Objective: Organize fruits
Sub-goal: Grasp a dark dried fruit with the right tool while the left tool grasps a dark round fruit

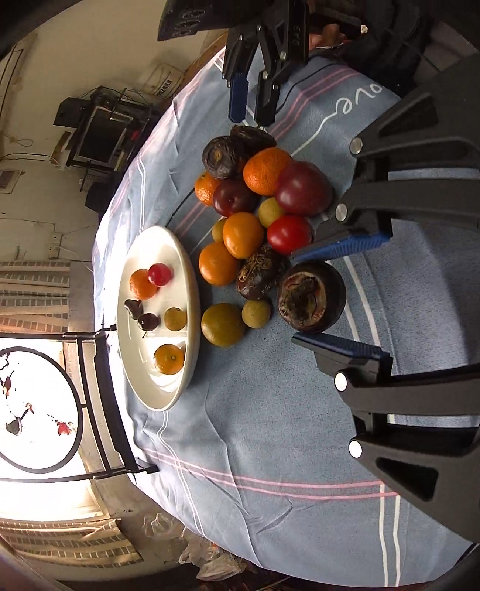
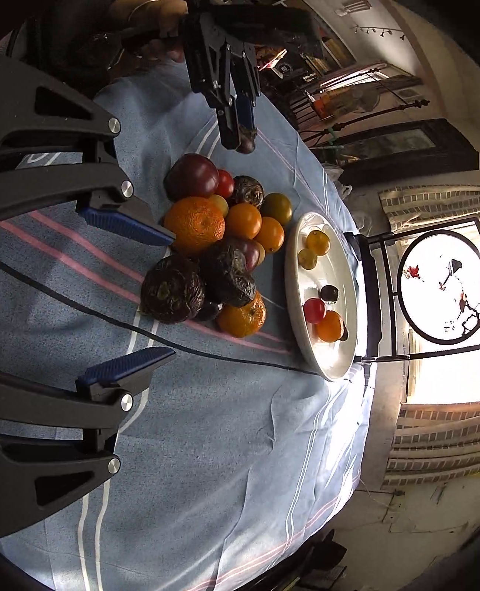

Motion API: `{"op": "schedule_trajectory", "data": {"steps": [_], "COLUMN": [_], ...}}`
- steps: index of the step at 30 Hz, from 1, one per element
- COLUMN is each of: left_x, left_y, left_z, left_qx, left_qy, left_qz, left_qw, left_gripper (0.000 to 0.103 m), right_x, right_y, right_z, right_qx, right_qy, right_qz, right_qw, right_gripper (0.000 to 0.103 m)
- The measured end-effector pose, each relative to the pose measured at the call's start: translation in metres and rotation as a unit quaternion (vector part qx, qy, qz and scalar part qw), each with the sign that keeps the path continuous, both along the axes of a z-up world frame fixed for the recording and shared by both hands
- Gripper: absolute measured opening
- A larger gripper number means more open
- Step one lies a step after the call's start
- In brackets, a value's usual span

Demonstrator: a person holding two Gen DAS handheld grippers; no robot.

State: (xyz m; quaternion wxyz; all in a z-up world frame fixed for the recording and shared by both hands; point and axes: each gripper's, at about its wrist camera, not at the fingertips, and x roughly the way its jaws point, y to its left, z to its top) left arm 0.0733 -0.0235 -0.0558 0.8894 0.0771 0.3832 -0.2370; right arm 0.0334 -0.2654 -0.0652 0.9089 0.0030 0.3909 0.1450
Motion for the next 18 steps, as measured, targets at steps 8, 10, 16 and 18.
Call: {"op": "schedule_trajectory", "data": {"steps": [8,10,16,18], "left_x": [-0.008,-0.01,-0.013,-0.01], "left_y": [0.011,0.013,0.015,0.013], "left_z": [0.002,0.002,0.013,0.021], "left_qx": [-0.011,-0.017,-0.034,-0.037], "left_qy": [-0.005,-0.008,-0.025,-0.034], "left_qz": [0.014,0.015,0.017,0.016], "left_qw": [0.9998,0.9997,0.999,0.9986], "left_gripper": [0.038,0.038,0.038,0.038], "right_x": [0.013,0.006,-0.01,-0.007], "right_y": [0.014,0.011,-0.008,-0.015], "right_z": [-0.012,-0.007,0.024,0.037], "right_qx": [-0.007,-0.001,0.029,0.047], "right_qy": [0.019,0.009,-0.028,-0.041], "right_qz": [-0.024,-0.027,-0.02,-0.019], "right_qw": [0.999,1.0,0.999,0.998], "right_gripper": [0.041,0.041,0.041,0.041]}}
